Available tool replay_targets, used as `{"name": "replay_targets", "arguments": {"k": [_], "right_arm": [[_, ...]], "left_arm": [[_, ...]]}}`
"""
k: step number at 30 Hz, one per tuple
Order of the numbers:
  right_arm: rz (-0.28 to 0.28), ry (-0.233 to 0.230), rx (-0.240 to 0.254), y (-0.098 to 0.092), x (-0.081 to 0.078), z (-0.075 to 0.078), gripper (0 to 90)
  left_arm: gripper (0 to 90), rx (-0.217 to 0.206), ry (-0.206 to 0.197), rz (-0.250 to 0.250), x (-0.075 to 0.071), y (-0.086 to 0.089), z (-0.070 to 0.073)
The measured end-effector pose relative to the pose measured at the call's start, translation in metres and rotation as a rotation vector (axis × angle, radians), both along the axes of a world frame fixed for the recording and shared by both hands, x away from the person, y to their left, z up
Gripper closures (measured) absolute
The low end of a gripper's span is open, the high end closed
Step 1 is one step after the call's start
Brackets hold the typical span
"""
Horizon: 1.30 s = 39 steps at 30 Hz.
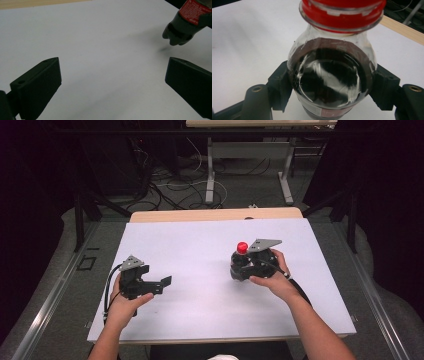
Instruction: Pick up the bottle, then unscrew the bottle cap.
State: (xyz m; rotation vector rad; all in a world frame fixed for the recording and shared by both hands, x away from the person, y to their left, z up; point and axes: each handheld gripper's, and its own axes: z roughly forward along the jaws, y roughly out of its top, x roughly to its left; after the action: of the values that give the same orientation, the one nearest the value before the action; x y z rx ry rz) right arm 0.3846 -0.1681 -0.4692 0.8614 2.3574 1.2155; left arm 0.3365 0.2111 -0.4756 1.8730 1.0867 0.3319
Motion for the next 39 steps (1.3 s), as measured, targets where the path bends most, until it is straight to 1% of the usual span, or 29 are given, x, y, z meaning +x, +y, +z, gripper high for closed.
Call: {"name": "replay_targets", "arguments": {"k": [1, 2, 3, 5, 9, 10, 11, 12, 13, 15, 16, 17, 18, 19, 21, 22, 24, 26, 27, 28, 29, 30, 32, 33, 34, 35, 36, 37, 39], "right_arm": [[0.007, -0.008, -0.004, 0.002, -0.005, 0.001, 29.3], [0.012, -0.001, -0.004, 0.005, -0.009, 0.003, 29.3], [0.019, -0.009, -0.005, 0.007, -0.013, 0.004, 29.3], [0.044, -0.019, -0.009, 0.012, -0.021, 0.005, 29.3], [0.073, -0.029, -0.019, 0.021, -0.034, 0.007, 29.3], [0.086, -0.026, -0.017, 0.023, -0.037, 0.008, 29.3], [0.092, -0.034, -0.013, 0.026, -0.04, 0.007, 29.3], [0.097, -0.038, -0.011, 0.027, -0.043, 0.007, 29.3], [0.109, -0.032, -0.01, 0.029, -0.045, 0.006, 29.3], [0.117, -0.018, -0.007, 0.033, -0.05, 0.005, 29.3], [0.125, -0.02, -0.012, 0.034, -0.052, 0.004, 29.3], [0.134, -0.018, -0.012, 0.035, -0.055, 0.003, 29.3], [0.148, -0.006, -0.021, 0.036, -0.056, 0.003, 29.3], [0.15, -0.012, -0.011, 0.037, -0.058, 0.001, 29.3], [0.169, -0.007, -0.013, 0.039, -0.061, -0.001, 29.3], [0.174, -0.003, -0.011, 0.039, -0.063, -0.002, 29.3], [0.185, -0.001, -0.01, 0.04, -0.064, -0.004, 29.3], [0.199, 0.0, -0.01, 0.041, -0.066, -0.005, 29.3], [0.203, 0.003, -0.014, 0.041, -0.068, -0.005, 29.3], [0.213, 0.009, -0.009, 0.041, -0.069, -0.006, 29.3], [0.236, 0.019, -0.005, 0.041, -0.07, -0.006, 29.3], [0.236, 0.019, -0.005, 0.041, -0.07, -0.006, 29.3], [0.241, 0.025, 0.003, 0.042, -0.073, -0.007, 29.3], [0.254, 0.026, 0.001, 0.042, -0.073, -0.007, 29.3], [0.259, 0.021, -0.002, 0.042, -0.074, -0.007, 29.3], [0.263, 0.026, -0.005, 0.043, -0.075, -0.007, 29.3], [0.268, 0.024, 0.0, 0.043, -0.075, -0.008, 29.3], [0.279, 0.025, 0.005, 0.043, -0.075, -0.009, 29.3], [0.284, 0.028, 0.007, 0.043, -0.075, -0.009, 29.3]], "left_arm": [[0.6, -0.003, -0.002, -0.005, -0.001, -0.003, 0.002], [0.6, 0.002, -0.008, -0.016, -0.002, -0.006, 0.004], [0.6, 0.013, -0.027, -0.027, -0.003, -0.009, 0.006], [0.6, 0.014, -0.04, -0.052, -0.007, -0.015, 0.01], [3.2, -0.003, -0.055, -0.104, -0.014, -0.028, 0.019], [4.8, -0.002, -0.063, -0.124, -0.016, -0.032, 0.022], [5.0, -0.011, -0.065, -0.134, -0.017, -0.036, 0.024], [5.4, -0.014, -0.071, -0.159, -0.018, -0.04, 0.028], [6.1, -0.022, -0.069, -0.179, -0.02, -0.044, 0.031], [6.7, -0.032, -0.08, -0.208, -0.022, -0.051, 0.037], [8.2, -0.04, -0.087, -0.226, -0.024, -0.056, 0.041], [9.5, -0.054, -0.084, -0.239, -0.025, -0.06, 0.044], [9.7, -0.054, -0.087, -0.255, -0.025, -0.064, 0.048], [9.7, -0.049, -0.089, -0.271, -0.025, -0.068, 0.051], [10.3, -0.042, -0.098, -0.305, -0.026, -0.077, 0.059], [13.0, -0.039, -0.102, -0.316, -0.026, -0.082, 0.061], [15.6, -0.037, -0.103, -0.349, -0.025, -0.089, 0.067], [16.6, -0.026, -0.098, -0.38, -0.023, -0.096, 0.071], [17.7, -0.023, -0.086, -0.396, -0.023, -0.099, 0.073], [20.8, -0.023, -0.086, -0.422, -0.022, -0.102, 0.074], [27.6, -0.026, -0.073, -0.429, -0.023, -0.105, 0.076], [27.6, -0.016, -0.077, -0.441, -0.022, -0.107, 0.077], [32.2, -0.018, -0.067, -0.465, -0.021, -0.113, 0.077], [33.2, -0.014, -0.064, -0.484, -0.02, -0.115, 0.077], [33.9, -0.021, -0.06, -0.495, -0.02, -0.118, 0.077], [34.0, -0.012, -0.057, -0.508, -0.02, -0.12, 0.077], [34.7, -0.016, -0.057, -0.514, -0.02, -0.123, 0.077], [37.4, -0.01, -0.055, -0.535, -0.018, -0.124, 0.076], [37.7, -0.017, -0.036, -0.543, -0.018, -0.127, 0.076]]}}
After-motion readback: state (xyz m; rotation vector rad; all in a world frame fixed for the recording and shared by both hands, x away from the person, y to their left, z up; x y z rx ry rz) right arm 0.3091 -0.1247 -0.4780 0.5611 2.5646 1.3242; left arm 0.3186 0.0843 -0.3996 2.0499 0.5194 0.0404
